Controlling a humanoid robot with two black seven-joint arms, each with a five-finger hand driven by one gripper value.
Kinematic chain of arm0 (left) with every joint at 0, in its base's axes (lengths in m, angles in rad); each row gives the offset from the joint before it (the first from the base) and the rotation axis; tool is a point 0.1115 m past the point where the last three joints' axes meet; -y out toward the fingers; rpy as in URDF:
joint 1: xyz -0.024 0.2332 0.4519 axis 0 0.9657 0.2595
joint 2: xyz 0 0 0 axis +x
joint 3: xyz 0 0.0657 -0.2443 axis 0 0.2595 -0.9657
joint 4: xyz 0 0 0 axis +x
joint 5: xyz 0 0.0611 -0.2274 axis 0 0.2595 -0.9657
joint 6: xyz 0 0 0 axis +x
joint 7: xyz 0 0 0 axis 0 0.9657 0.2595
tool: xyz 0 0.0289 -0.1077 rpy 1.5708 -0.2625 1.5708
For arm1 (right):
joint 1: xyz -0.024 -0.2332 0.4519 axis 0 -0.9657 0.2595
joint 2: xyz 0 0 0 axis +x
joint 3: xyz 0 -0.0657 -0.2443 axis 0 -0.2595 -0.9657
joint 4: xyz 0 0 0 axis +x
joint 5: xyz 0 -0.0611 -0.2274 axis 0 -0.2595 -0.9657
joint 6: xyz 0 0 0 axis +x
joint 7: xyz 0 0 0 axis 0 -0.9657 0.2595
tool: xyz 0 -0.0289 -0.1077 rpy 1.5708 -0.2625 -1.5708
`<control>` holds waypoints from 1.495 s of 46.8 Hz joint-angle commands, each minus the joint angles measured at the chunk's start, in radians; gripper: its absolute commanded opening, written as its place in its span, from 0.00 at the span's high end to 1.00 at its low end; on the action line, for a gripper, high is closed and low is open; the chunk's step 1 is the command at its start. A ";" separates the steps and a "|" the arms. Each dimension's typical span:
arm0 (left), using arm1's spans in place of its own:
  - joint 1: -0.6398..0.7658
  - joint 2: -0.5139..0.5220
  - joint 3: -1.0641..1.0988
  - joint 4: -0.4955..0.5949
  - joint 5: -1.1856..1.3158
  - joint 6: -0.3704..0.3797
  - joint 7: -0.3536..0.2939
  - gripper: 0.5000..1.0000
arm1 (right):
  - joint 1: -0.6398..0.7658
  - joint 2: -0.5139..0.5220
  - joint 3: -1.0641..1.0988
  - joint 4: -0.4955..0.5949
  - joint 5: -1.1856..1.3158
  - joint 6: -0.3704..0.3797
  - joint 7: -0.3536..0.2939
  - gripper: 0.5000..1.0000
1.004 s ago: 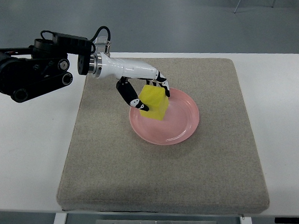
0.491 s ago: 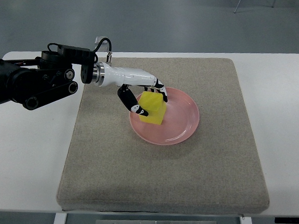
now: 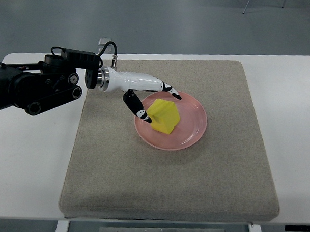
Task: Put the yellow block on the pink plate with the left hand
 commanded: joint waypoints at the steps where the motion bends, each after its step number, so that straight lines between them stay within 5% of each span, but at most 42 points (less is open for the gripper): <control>1: 0.000 0.000 0.000 -0.003 -0.002 0.000 0.000 0.02 | 0.000 0.000 0.000 0.000 0.000 0.001 0.000 0.15; 17: -0.006 0.014 -0.019 0.017 -0.023 0.000 0.000 0.02 | 0.000 0.000 0.000 0.000 0.000 -0.001 0.000 0.15; 30: 0.000 0.017 -0.062 0.241 -0.026 0.003 0.000 0.02 | 0.000 0.000 0.000 0.000 0.000 0.001 0.000 0.15; 50: 0.058 -0.038 -0.102 0.446 -0.176 0.063 0.017 0.02 | 0.000 0.000 0.000 0.000 0.000 -0.001 0.000 0.15; 63: 0.092 -0.115 -0.102 0.509 -0.507 0.158 0.147 0.02 | 0.000 0.000 0.000 0.000 0.000 0.001 0.000 0.15; 70: 0.103 -0.130 -0.105 0.511 -0.702 0.176 0.155 0.02 | 0.000 0.000 0.000 0.000 0.000 -0.001 0.000 0.15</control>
